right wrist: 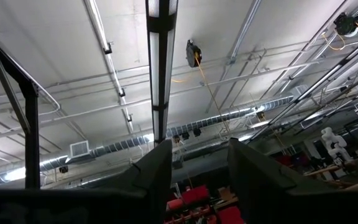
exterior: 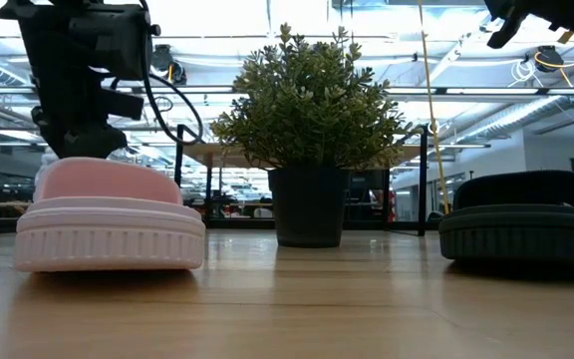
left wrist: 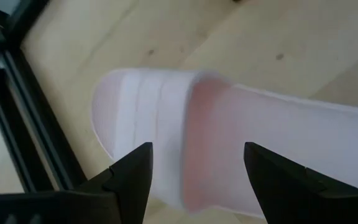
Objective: Pick and place slides into the shelf
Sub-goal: Put the top pink slide on the shelf
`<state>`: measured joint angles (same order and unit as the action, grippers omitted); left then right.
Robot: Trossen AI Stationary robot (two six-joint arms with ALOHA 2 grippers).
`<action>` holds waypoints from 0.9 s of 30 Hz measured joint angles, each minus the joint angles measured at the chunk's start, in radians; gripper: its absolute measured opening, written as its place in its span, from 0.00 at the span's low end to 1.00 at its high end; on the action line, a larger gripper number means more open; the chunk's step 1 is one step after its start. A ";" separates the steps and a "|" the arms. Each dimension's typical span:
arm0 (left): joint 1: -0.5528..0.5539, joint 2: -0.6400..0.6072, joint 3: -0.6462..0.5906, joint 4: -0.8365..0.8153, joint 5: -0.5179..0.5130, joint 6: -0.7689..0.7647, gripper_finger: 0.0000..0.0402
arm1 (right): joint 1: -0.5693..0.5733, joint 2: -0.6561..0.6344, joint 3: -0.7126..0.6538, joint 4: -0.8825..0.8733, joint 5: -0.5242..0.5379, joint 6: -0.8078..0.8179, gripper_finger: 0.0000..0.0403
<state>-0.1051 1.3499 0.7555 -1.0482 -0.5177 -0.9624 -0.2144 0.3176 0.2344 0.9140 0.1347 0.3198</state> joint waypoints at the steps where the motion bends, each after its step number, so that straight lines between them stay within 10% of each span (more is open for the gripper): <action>1: 0.000 0.000 0.000 -0.001 -0.007 0.002 0.62 | 0.000 0.000 0.000 0.000 0.000 0.005 0.37; 27: 0.022 0.258 0.002 -0.045 -0.064 -0.006 0.62 | -0.001 0.068 0.000 -0.007 0.029 0.008 0.37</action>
<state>-0.0830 1.6075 0.7580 -1.0931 -0.5818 -0.9686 -0.2150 0.3851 0.2344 0.9067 0.1635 0.3276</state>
